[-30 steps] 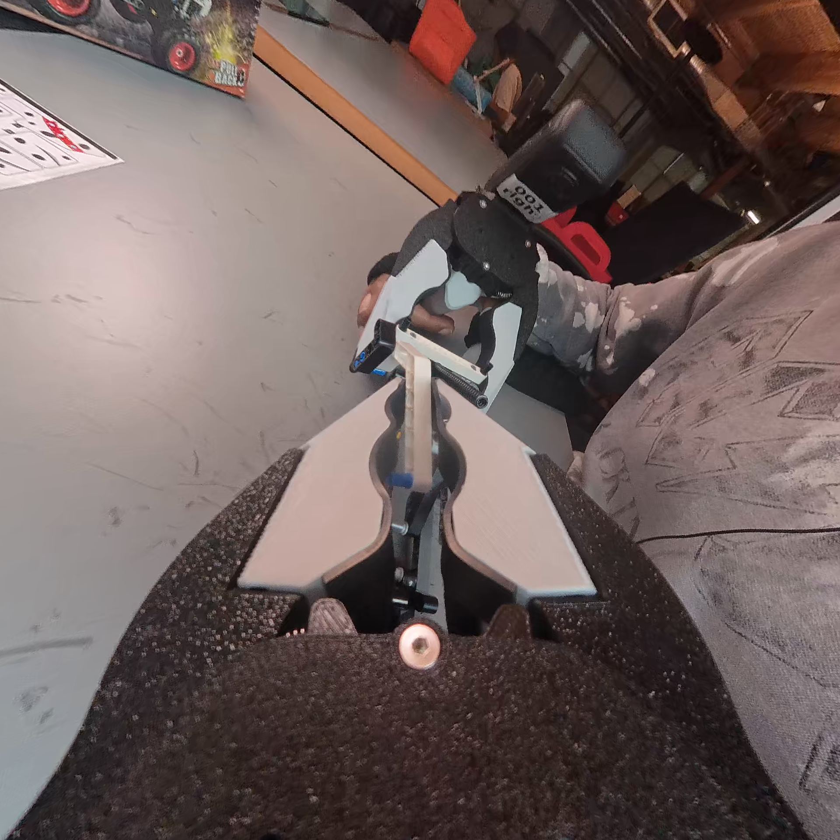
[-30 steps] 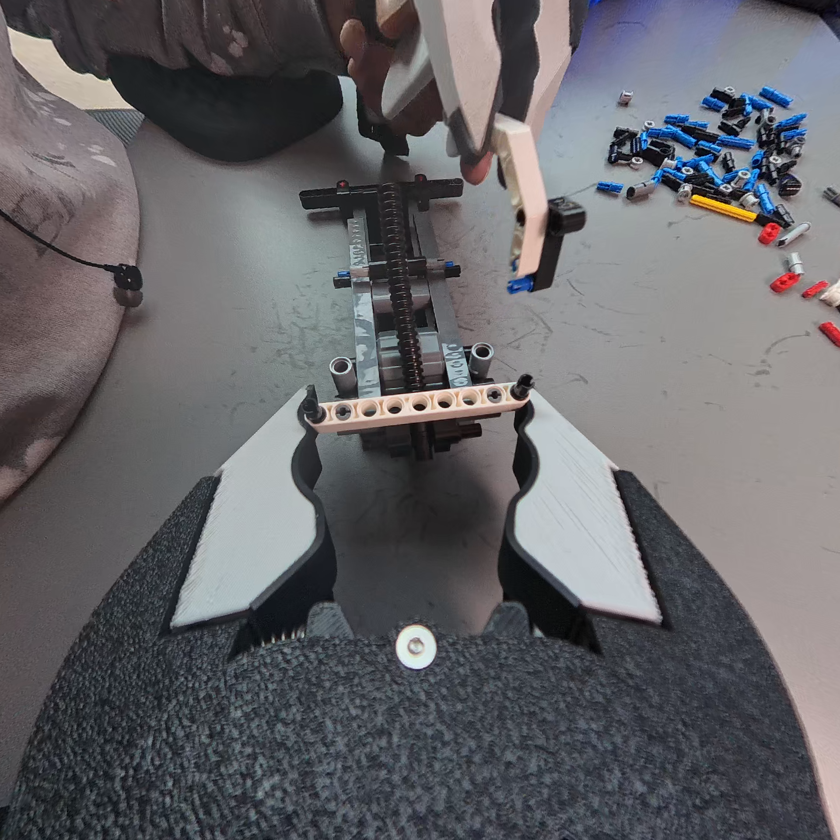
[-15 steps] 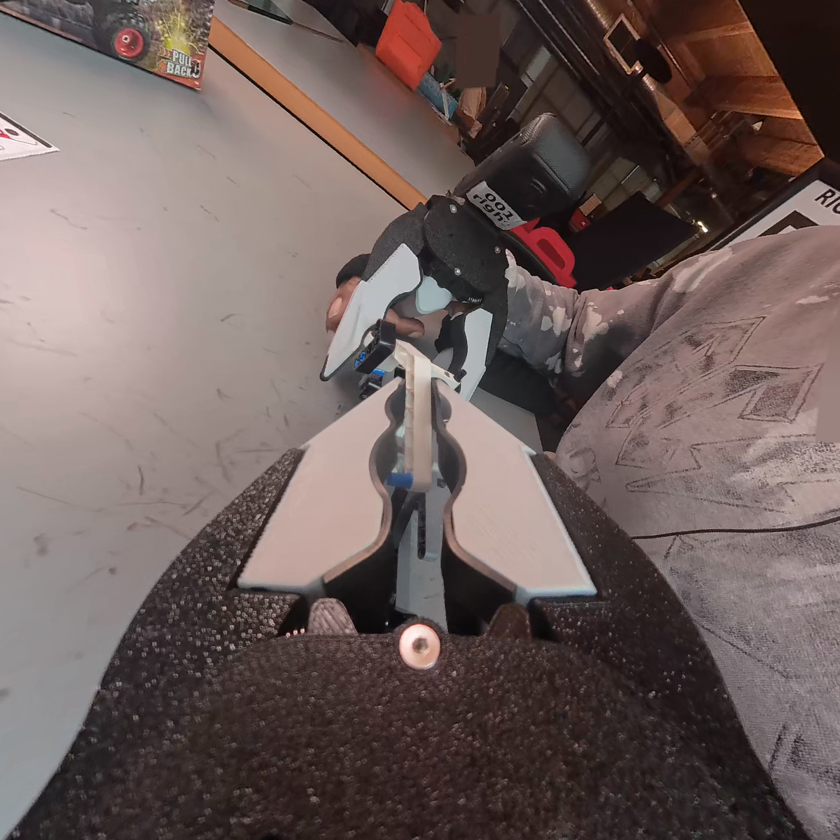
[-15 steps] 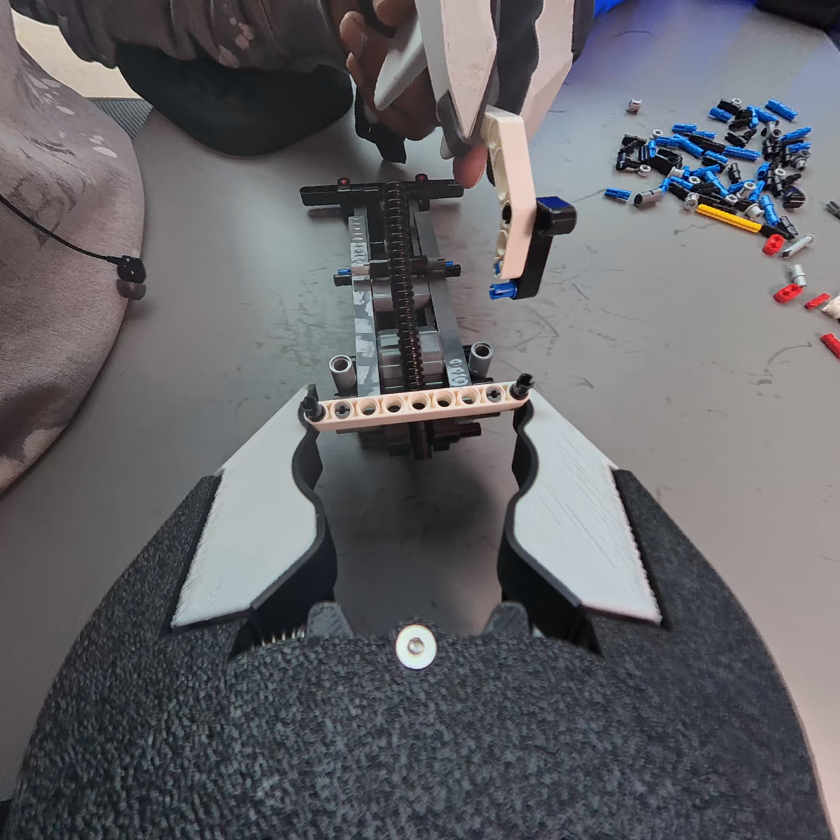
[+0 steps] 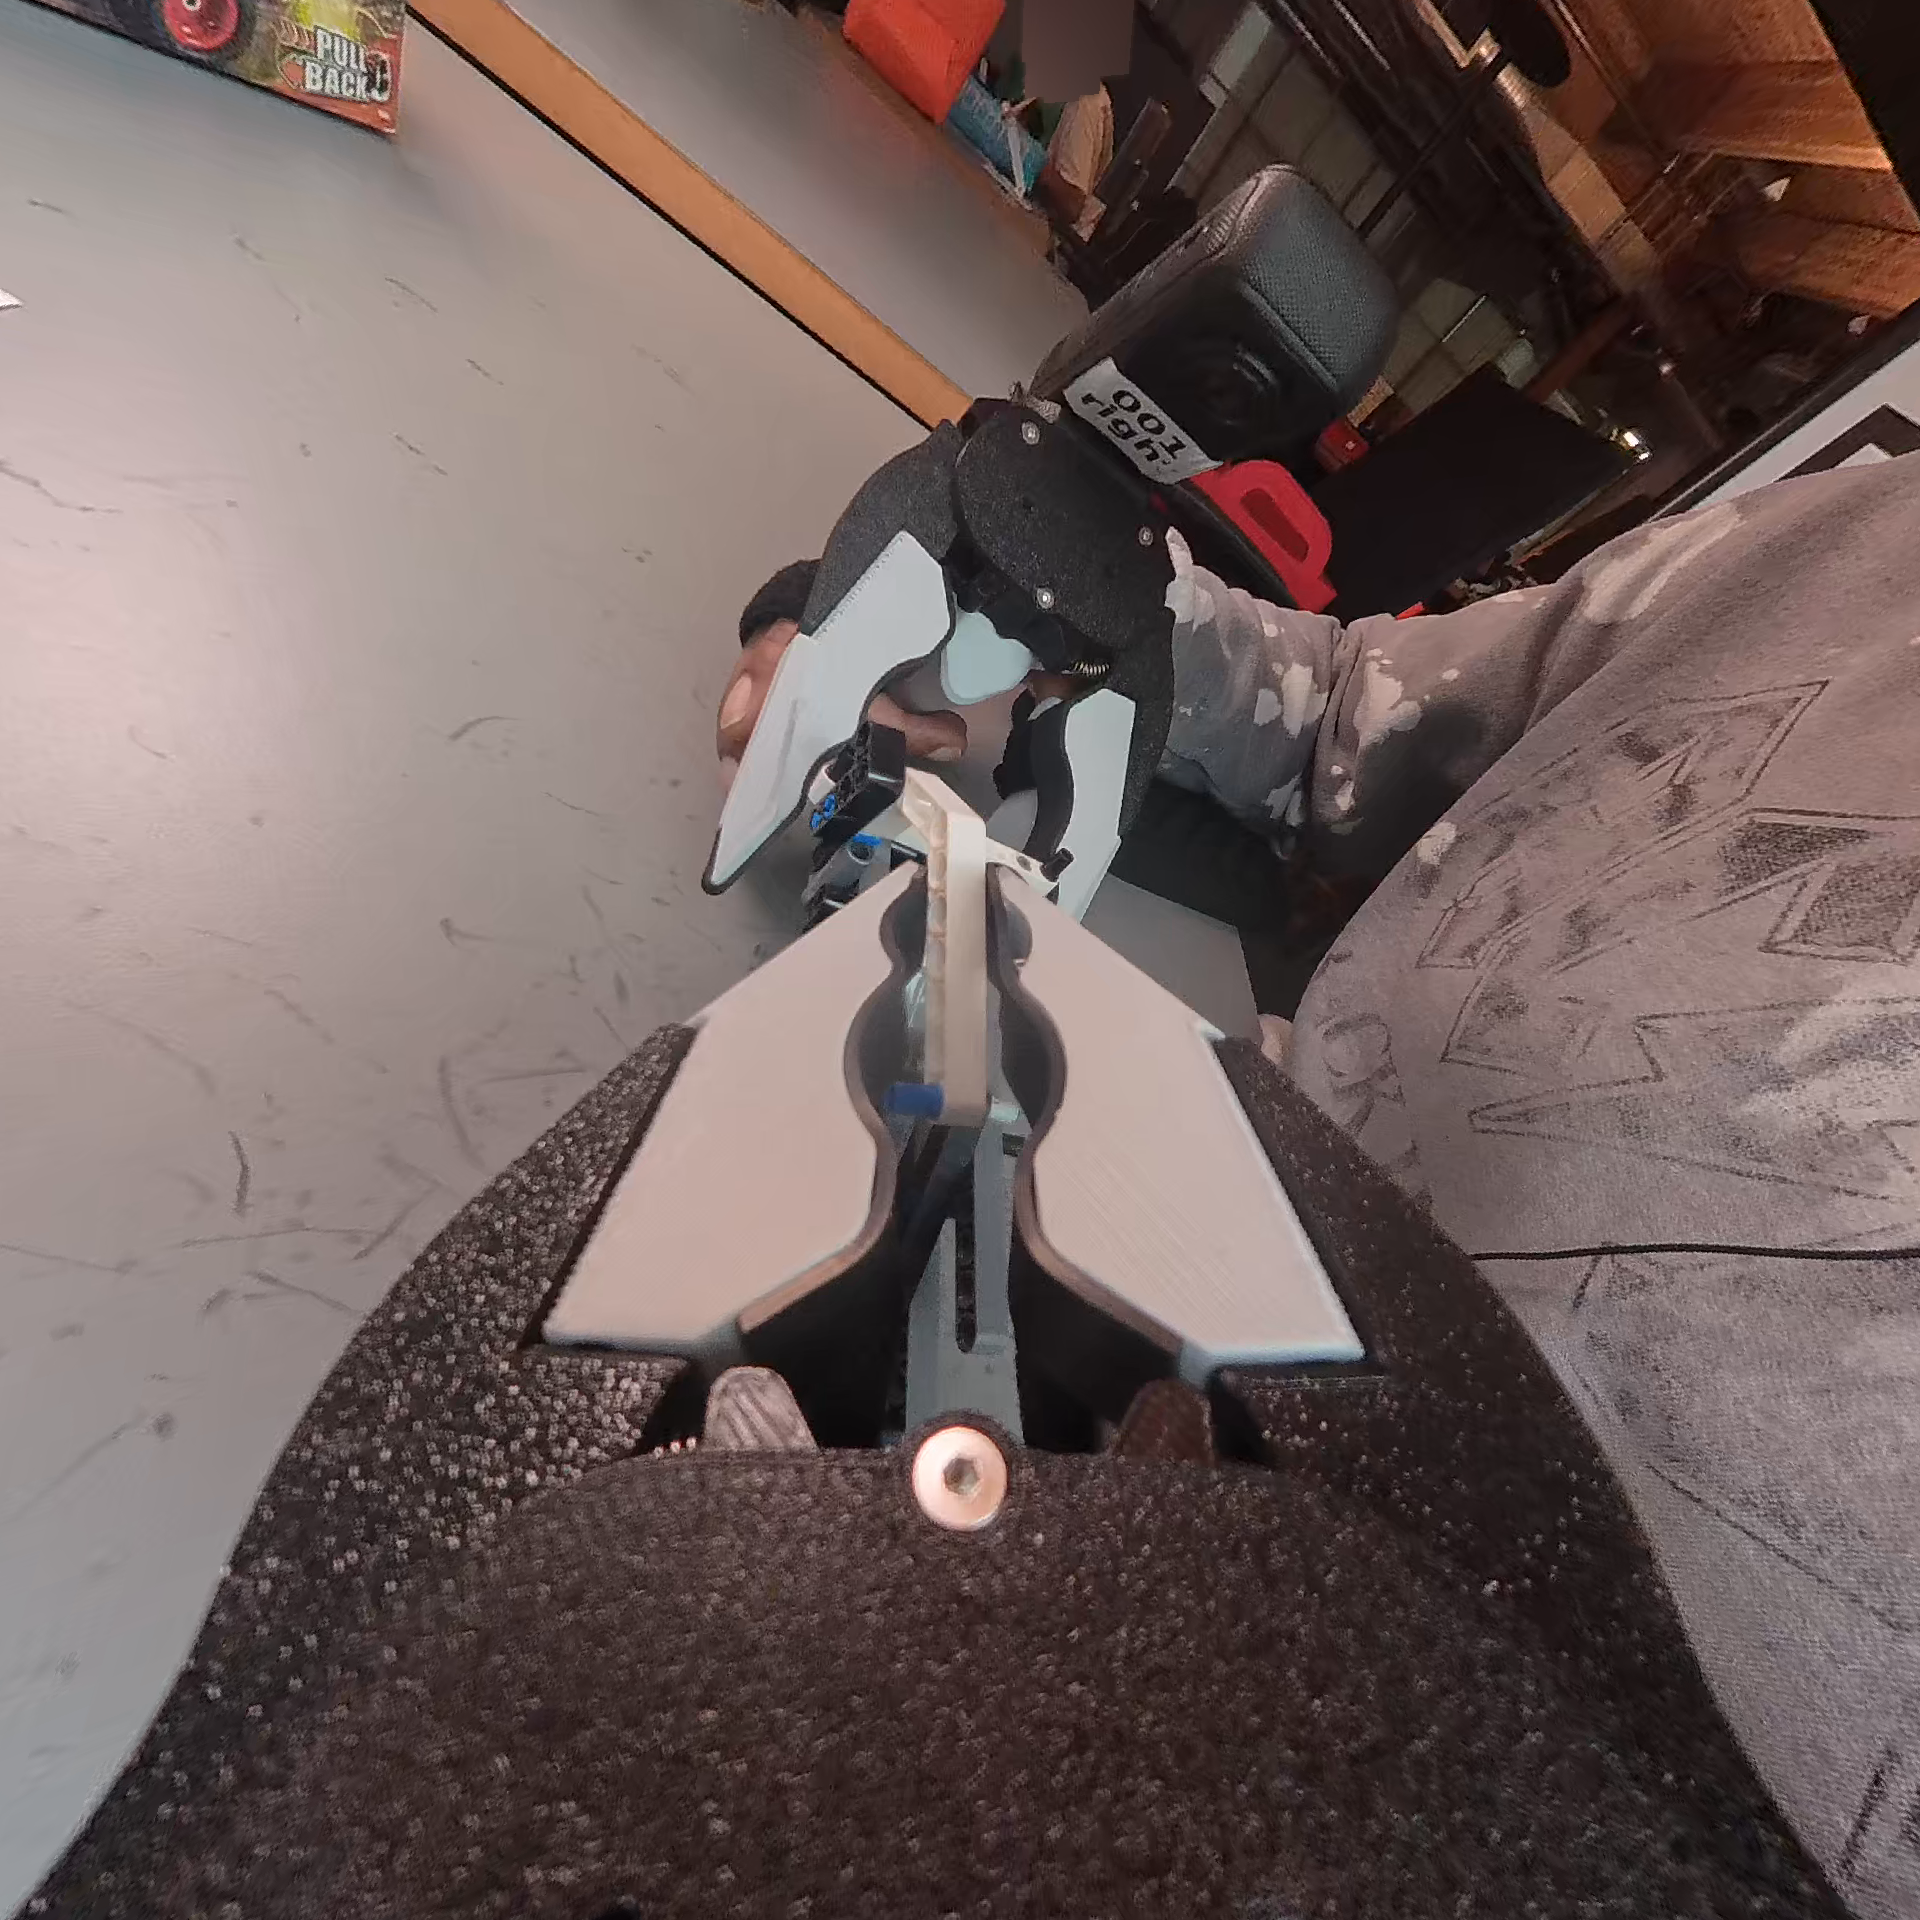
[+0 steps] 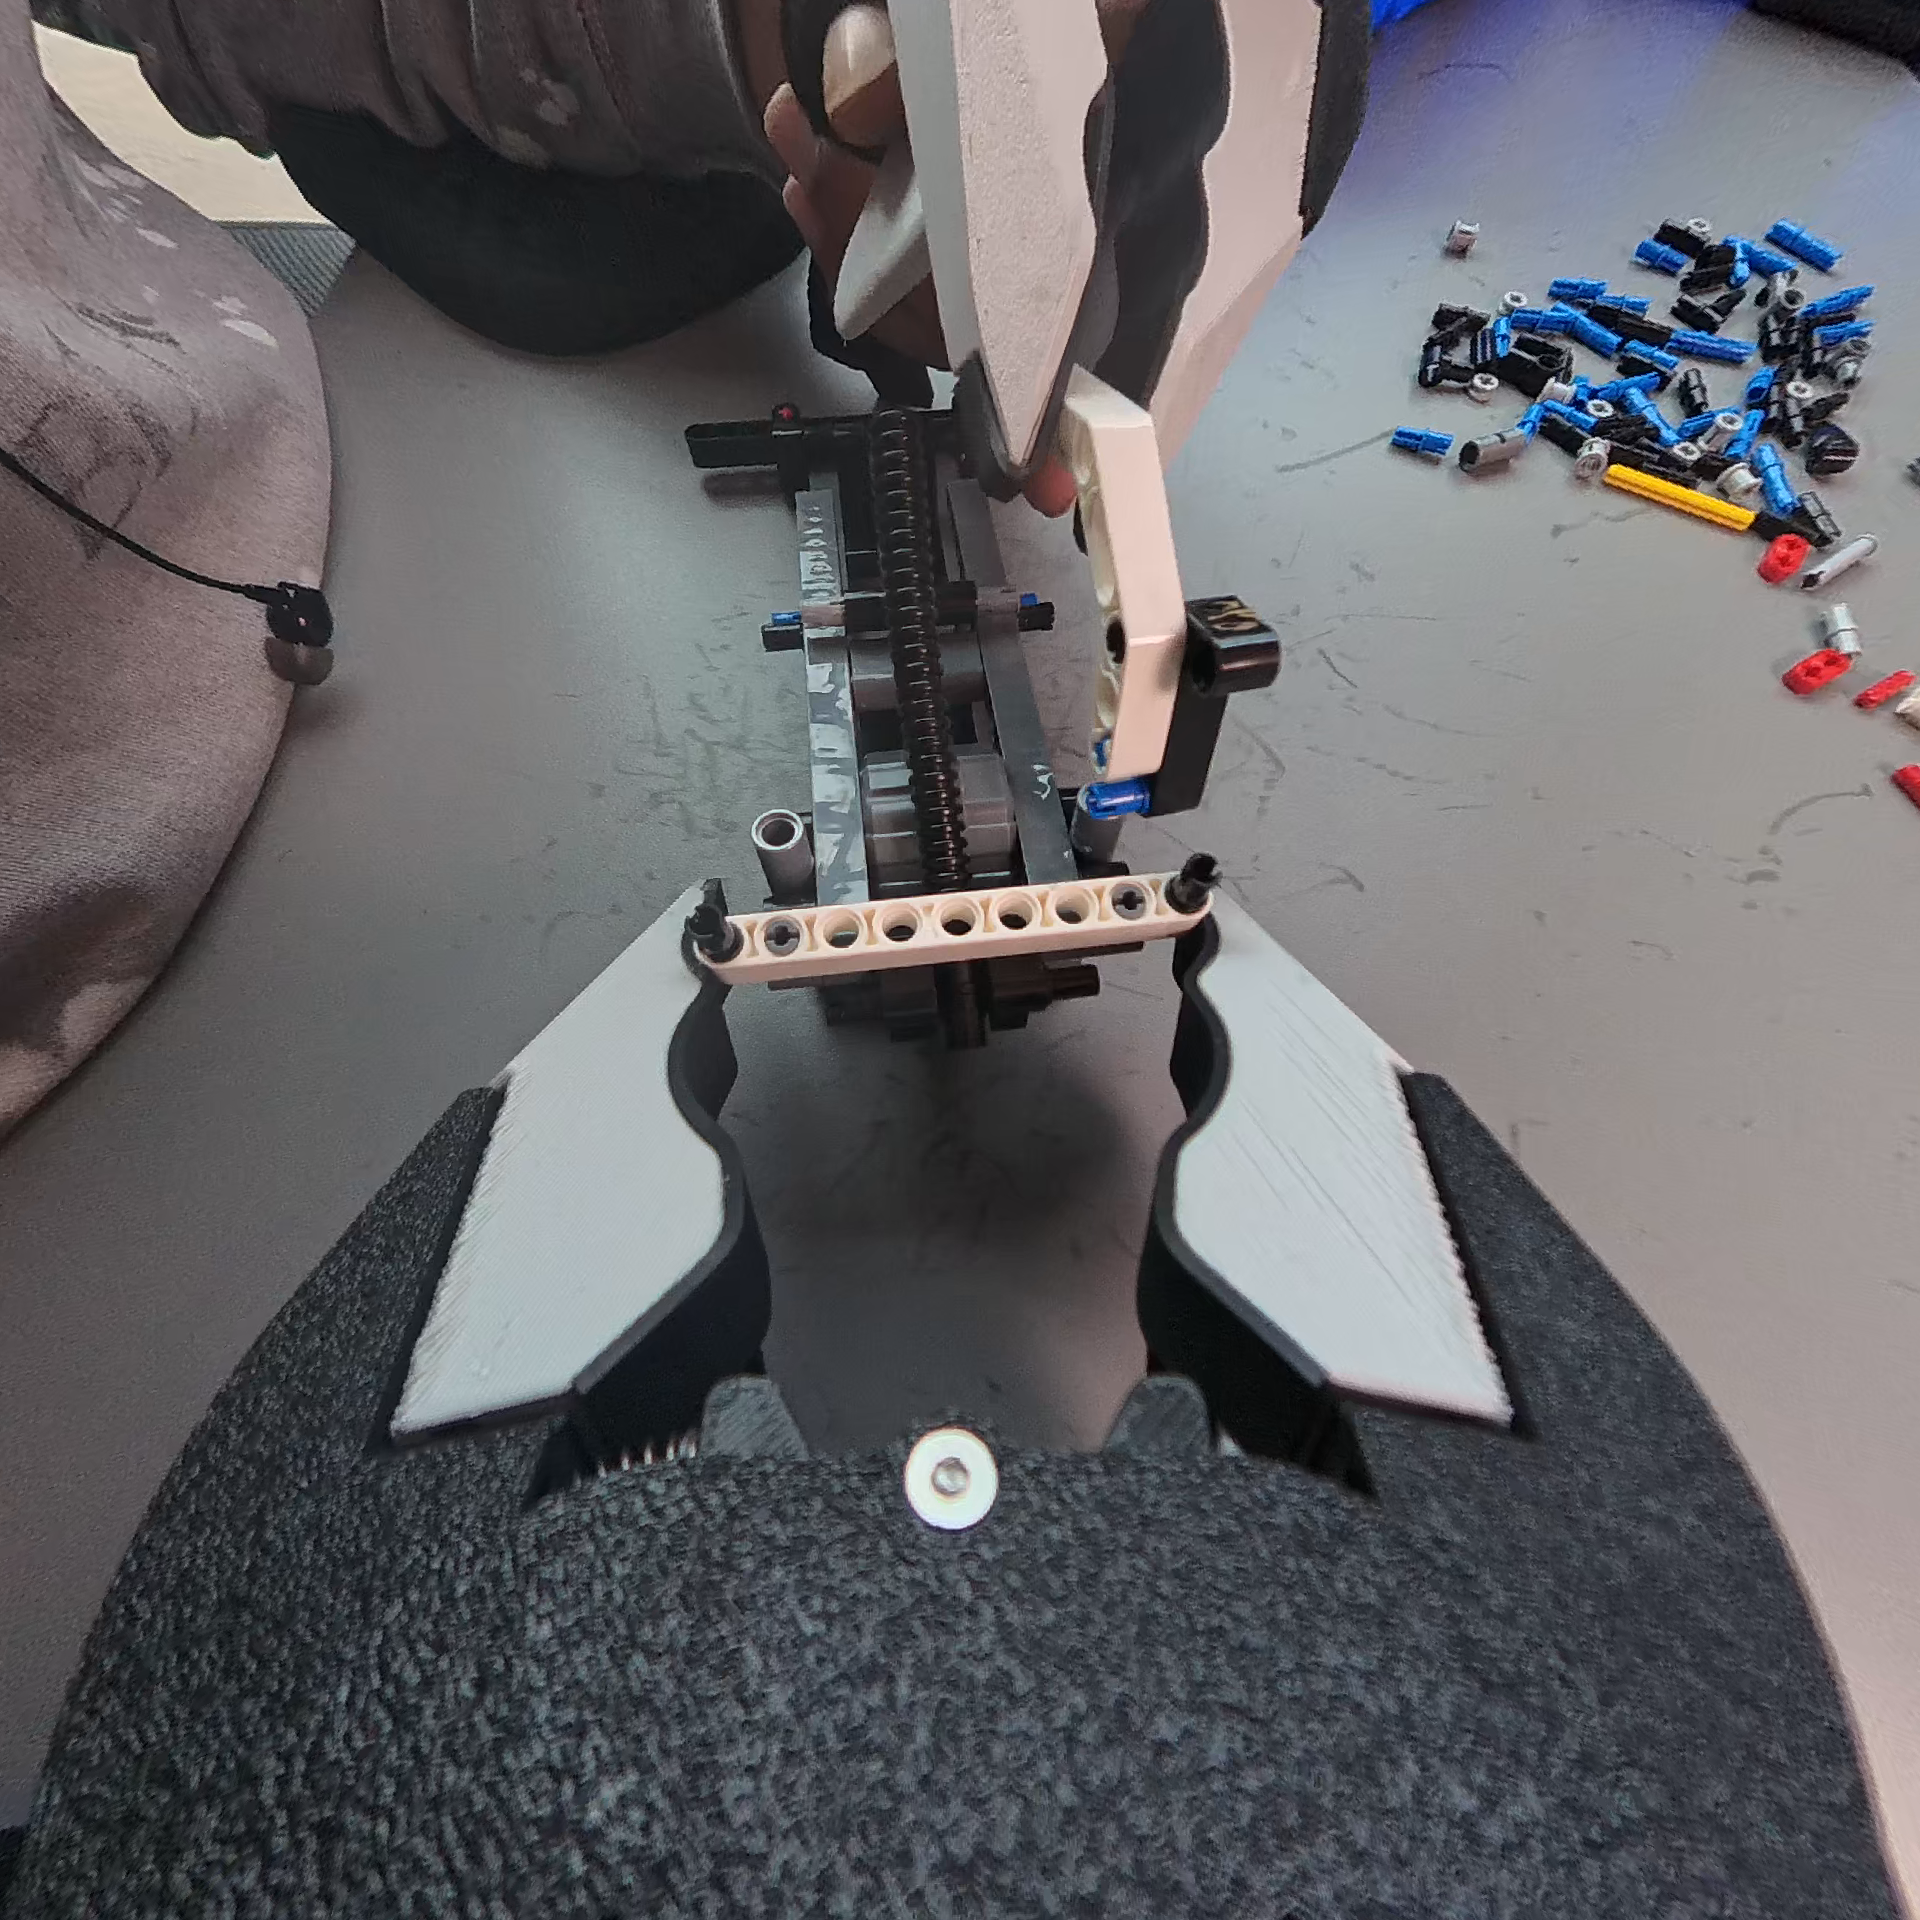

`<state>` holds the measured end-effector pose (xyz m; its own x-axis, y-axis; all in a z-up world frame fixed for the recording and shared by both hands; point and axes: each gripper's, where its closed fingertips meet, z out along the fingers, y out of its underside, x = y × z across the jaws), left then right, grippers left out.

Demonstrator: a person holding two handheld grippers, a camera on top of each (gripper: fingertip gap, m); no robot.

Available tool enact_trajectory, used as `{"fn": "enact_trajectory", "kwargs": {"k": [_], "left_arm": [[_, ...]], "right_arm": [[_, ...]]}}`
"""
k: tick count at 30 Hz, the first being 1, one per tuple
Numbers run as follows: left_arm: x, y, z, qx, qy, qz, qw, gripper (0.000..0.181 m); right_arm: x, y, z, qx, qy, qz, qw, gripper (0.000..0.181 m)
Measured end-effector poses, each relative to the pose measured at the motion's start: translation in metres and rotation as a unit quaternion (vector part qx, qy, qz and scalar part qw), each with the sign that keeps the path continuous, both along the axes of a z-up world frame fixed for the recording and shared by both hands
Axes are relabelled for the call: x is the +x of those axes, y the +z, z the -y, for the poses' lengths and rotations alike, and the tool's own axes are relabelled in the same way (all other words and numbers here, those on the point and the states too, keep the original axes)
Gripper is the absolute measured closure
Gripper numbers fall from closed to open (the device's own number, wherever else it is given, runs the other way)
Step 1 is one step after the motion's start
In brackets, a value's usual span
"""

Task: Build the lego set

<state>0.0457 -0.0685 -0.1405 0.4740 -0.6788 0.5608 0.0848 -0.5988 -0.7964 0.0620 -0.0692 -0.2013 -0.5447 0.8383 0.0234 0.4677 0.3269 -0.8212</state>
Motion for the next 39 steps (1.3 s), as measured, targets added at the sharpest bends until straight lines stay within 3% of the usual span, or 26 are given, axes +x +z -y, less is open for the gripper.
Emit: {"fn": "enact_trajectory", "kwargs": {"k": [16,24,30,39], "left_arm": [[-0.011,0.0,-0.001,0.016,0.028,-0.026,0.999,0.171],[-0.026,0.001,-0.007,0.013,0.055,-0.011,0.998,0.171],[-0.03,0.0,-0.008,0.016,0.064,-0.015,0.998,0.171],[-0.037,0.001,-0.006,0.02,0.068,-0.024,0.997,0.171]], "right_arm": [[0.0,0.0,-0.001,0.012,-0.004,-0.007,1.0,0.096],[0.003,0.013,-0.002,-0.03,-0.011,-0.024,0.999,0.089],[0.0,0.03,-0.001,-0.068,-0.017,-0.051,0.996,0.1],[0.0,0.03,-0.004,-0.069,-0.023,-0.048,0.996,0.101]]}}
